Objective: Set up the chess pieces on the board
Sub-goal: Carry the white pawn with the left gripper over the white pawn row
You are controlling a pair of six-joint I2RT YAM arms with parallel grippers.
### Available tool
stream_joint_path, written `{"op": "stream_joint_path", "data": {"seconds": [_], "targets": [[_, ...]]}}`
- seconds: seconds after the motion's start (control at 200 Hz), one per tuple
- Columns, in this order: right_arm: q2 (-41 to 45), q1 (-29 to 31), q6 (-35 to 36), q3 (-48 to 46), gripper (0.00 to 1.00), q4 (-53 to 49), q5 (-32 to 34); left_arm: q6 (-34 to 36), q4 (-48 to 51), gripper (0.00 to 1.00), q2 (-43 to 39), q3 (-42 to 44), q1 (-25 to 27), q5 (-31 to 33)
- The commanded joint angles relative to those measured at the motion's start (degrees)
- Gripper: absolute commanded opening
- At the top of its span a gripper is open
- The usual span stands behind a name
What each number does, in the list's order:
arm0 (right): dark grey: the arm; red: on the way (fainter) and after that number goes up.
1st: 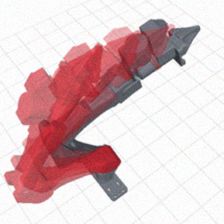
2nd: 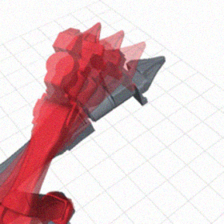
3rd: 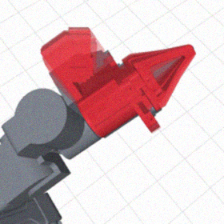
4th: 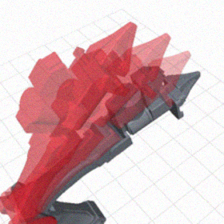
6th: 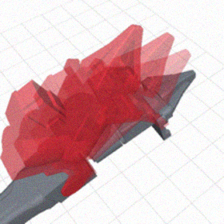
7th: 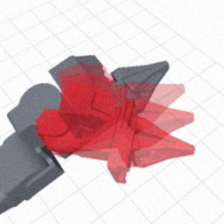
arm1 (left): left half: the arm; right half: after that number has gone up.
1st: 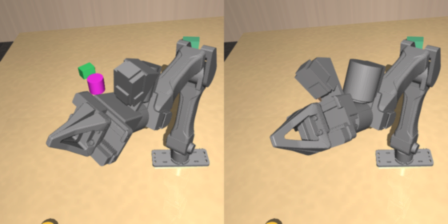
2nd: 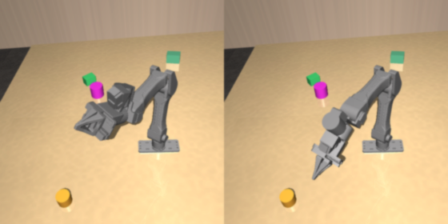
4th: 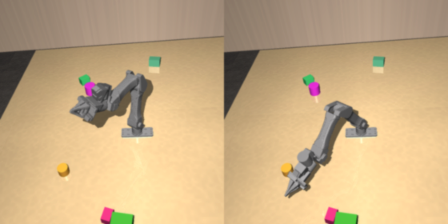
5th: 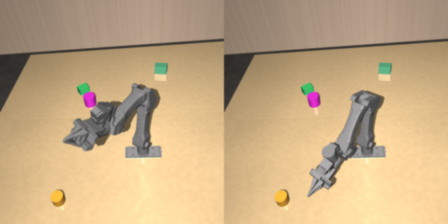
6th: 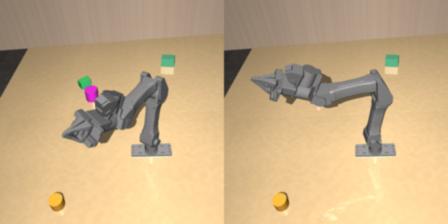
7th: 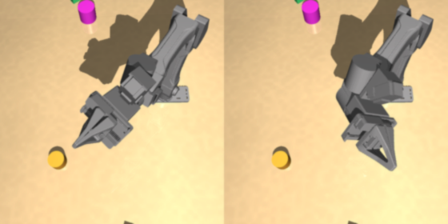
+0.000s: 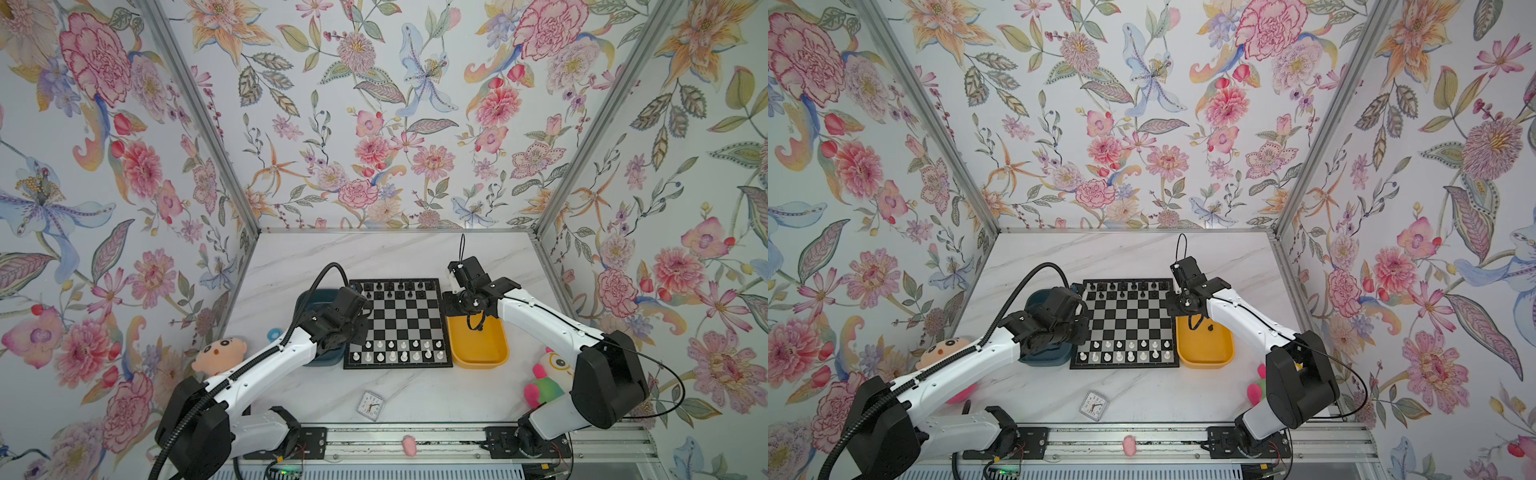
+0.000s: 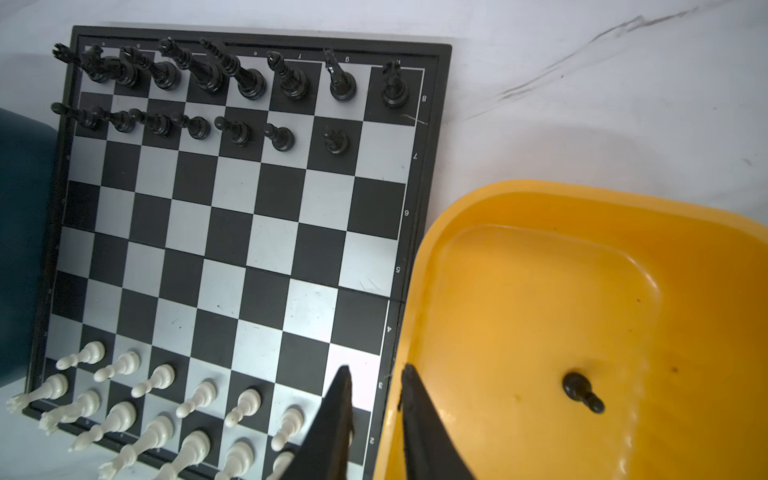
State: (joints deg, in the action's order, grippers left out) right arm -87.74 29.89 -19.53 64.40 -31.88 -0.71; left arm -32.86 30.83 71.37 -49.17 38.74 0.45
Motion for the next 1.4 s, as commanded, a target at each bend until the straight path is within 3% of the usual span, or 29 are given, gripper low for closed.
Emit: {"op": "stream_joint_path", "data": {"seconds": [0.0, 0.53, 1.396], "targets": [[0.7, 0.52, -0.8, -0.7, 0.24, 1.07, -0.41, -1.42, -0.37, 0.12, 0.76, 1.41, 0.98, 1.55], [0.17, 0.96, -0.95, -0.97, 0.24, 1.49, -0.51, -1.84, -2.75, 0.12, 5.38, 4.25, 1.12, 4.58], [-2.62, 2.37, -0.98, 0.72, 0.23, 1.56, -0.61, -1.75, -5.15, 0.12, 9.26, 6.63, 1.17, 3.85]]}}
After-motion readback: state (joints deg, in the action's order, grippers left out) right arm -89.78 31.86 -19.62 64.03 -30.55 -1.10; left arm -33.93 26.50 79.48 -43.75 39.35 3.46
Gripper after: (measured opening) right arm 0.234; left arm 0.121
